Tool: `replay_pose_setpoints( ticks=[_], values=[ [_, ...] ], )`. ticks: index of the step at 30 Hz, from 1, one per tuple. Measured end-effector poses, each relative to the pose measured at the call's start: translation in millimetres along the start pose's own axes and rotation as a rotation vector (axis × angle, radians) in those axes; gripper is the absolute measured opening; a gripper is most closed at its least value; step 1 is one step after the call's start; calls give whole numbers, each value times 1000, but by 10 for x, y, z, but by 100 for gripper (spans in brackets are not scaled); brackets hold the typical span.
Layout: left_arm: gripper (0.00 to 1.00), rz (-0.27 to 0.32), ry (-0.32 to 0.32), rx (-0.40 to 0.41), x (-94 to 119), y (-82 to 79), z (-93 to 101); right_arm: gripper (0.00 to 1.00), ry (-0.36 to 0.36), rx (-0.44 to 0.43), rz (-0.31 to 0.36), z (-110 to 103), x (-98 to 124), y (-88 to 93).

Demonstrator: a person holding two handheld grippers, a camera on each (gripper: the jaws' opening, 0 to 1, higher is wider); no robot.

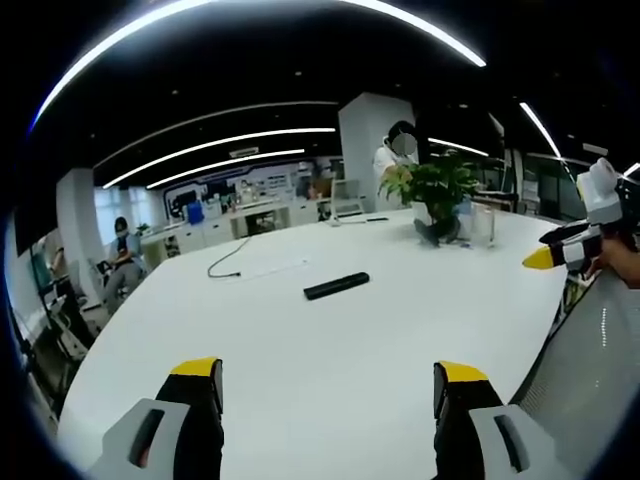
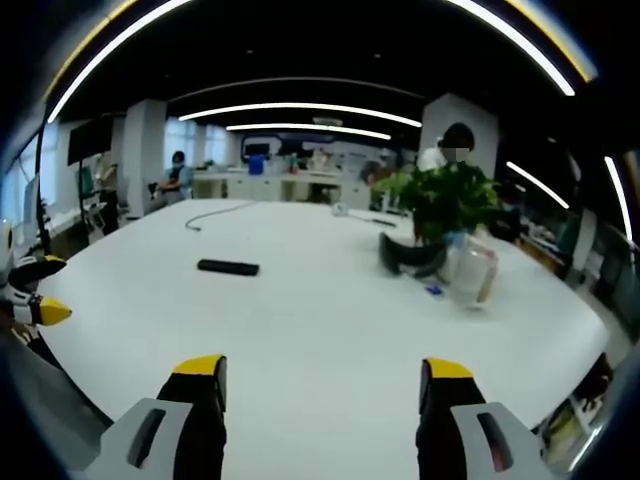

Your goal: Press the specified remote control buttons in sequence, fully releasing each button before pressing the next.

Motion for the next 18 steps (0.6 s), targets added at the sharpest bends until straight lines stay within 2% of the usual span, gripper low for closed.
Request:
replay_pose_setpoints(
  ticks=[10,14,18],
  values=[
    [90,10,-1,-15,4,-22,-18,76,-6,6,-10,-12,-6,8],
    [91,27,20,2,-10,-92,-44,75,-9,7,-15,-15,-12,16],
    [87,16,35,2,-90,-176,-109,75,-10,13,-21,-20,-17,20]
  ],
)
Point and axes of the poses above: the point that each gripper's makers call its tool centre point, and the gripper's own axes: x roughly backward along the fingers, z roughly to its right, y roughly out of its underside, the point moved 7 cm from there along x, roughly backward along the fingers, and after that the axes turned 1 degree about -y, right-handed, at the moved point
